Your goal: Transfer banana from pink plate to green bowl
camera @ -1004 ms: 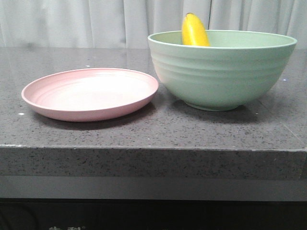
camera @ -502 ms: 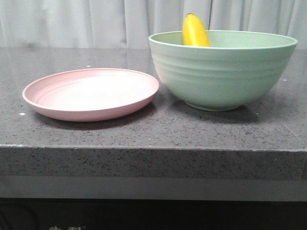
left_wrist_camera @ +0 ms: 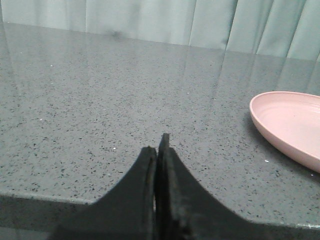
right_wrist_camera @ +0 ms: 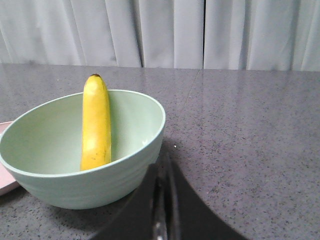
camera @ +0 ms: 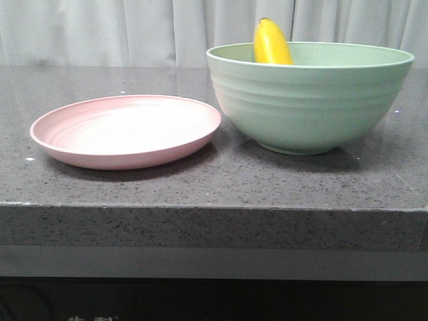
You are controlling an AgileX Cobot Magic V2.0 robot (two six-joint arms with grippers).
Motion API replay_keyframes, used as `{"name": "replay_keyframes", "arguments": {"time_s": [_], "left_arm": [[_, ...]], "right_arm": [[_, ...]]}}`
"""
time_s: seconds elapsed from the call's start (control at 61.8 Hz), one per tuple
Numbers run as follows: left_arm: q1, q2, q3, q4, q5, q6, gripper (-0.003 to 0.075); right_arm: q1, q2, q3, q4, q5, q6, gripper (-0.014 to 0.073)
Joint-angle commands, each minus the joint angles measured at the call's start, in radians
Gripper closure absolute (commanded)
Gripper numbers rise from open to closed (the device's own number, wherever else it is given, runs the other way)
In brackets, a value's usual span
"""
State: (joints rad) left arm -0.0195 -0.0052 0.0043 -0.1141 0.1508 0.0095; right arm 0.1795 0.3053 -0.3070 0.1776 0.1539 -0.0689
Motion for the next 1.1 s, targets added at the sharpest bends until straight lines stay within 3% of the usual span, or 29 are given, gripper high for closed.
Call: {"name": "replay_keyframes", "arguments": {"time_s": [0.0,0.599,0.761,0.874,1.085], "left_arm": [[0.000,-0.025,0.004,-0.012,-0.092,-0.001,0.0738],[0.000,-0.025,0.004,-0.012,-0.092,-0.001,0.0738],[0.000,-0.025,0.004,-0.012,-0.092,-0.001,0.0738],[0.000,-0.025,0.004,-0.012,-0.092,-0.001,0.0738],[0.000,-0.025,0.004,-0.012,-0.092,-0.001,0.0738]], "right_arm": [[0.000,0.005,-0.026,-0.007,-0.083,-0.010,0.0662],[-0.005,0.000,0.025,-0.030,-0.099,-0.010,0.0662],[-0.076,-0.097,0.135,-0.112,-0.098,0.075,0.0662],[-0.131,-0.216,0.228,-0.112,-0.098,0.088,0.0662],[-0.141,-0.335,0.330,-0.079,-0.058,0.088,0.0662]]}}
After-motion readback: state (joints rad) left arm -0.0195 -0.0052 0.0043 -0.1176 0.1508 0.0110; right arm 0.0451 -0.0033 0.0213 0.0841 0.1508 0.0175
